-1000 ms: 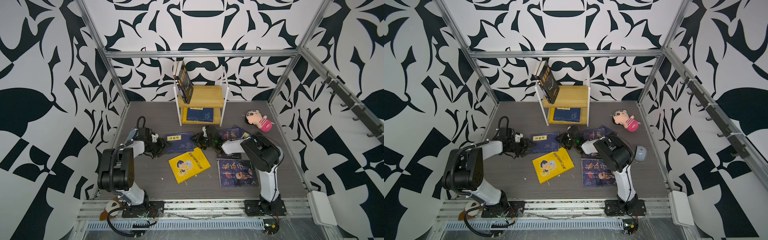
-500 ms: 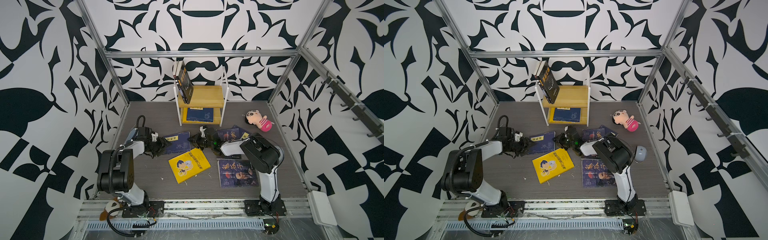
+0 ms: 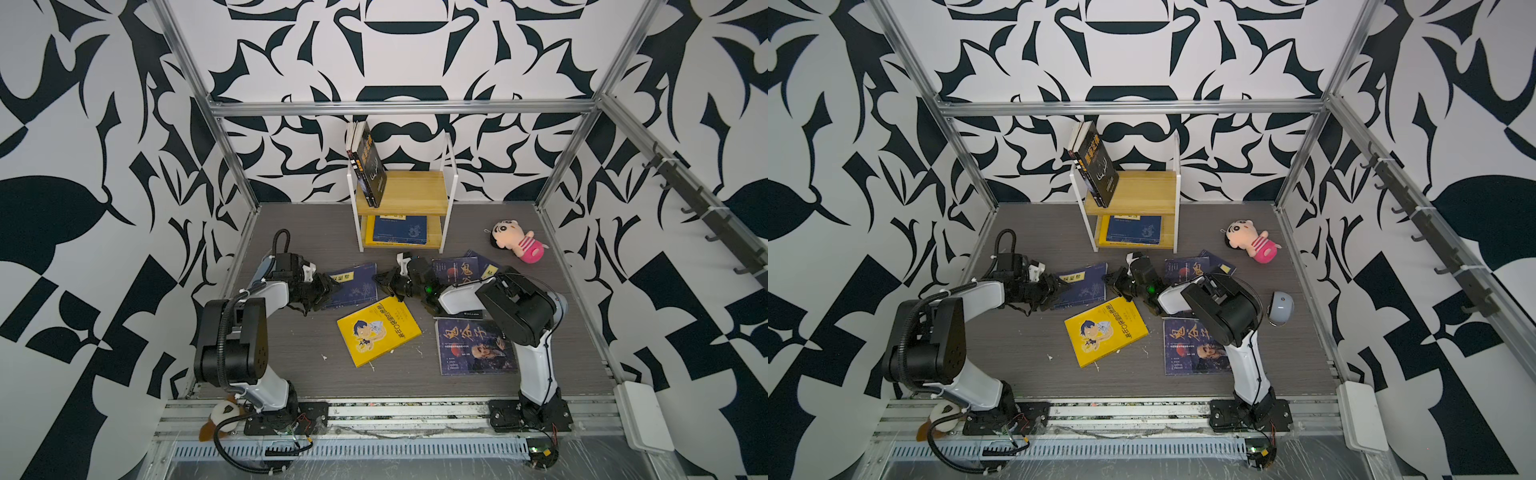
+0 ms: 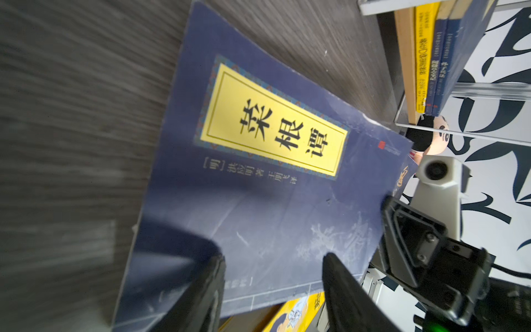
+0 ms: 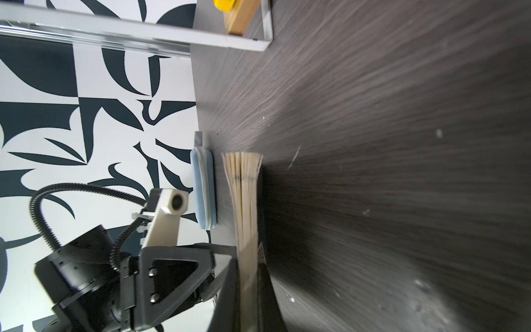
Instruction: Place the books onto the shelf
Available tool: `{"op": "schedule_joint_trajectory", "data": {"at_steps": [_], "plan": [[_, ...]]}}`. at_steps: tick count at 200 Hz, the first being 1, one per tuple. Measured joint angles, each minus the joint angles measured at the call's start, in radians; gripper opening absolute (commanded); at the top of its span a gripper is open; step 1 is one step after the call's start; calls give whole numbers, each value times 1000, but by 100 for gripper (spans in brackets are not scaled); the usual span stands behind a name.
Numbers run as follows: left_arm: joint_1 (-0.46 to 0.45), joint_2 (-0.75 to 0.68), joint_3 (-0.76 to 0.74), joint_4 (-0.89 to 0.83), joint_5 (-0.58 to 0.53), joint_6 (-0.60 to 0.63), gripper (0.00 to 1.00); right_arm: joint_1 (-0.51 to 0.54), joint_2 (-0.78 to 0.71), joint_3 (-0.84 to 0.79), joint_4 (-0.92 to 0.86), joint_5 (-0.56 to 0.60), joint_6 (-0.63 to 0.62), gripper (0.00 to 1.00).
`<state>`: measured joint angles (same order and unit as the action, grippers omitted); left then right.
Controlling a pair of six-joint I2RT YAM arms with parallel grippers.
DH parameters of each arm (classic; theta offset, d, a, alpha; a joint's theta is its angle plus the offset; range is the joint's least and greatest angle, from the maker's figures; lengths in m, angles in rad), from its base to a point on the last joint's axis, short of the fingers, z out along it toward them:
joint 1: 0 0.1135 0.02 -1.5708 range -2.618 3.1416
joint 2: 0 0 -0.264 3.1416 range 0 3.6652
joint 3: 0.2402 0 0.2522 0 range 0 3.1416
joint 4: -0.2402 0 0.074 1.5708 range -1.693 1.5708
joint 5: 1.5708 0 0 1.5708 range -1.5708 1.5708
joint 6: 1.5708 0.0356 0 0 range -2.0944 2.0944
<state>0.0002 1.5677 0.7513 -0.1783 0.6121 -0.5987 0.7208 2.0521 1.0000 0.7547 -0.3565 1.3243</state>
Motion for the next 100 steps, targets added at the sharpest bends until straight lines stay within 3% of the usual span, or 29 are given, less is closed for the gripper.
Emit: {"op": "schedule_joint_trajectory", "data": {"at_steps": [17, 74, 78, 100], "plan": [[0, -66, -15, -13, -14, 20, 77, 2, -18, -29, 11, 0, 0, 0], [45, -267, -19, -32, -51, 95, 84, -4, -198, -146, 38, 1, 5, 0], [51, -282, -19, -32, -52, 103, 89, -6, -217, -157, 40, 2, 5, 0], [77, -347, -19, -29, -45, 139, 98, -19, -309, -212, 47, -2, 8, 0]]}}
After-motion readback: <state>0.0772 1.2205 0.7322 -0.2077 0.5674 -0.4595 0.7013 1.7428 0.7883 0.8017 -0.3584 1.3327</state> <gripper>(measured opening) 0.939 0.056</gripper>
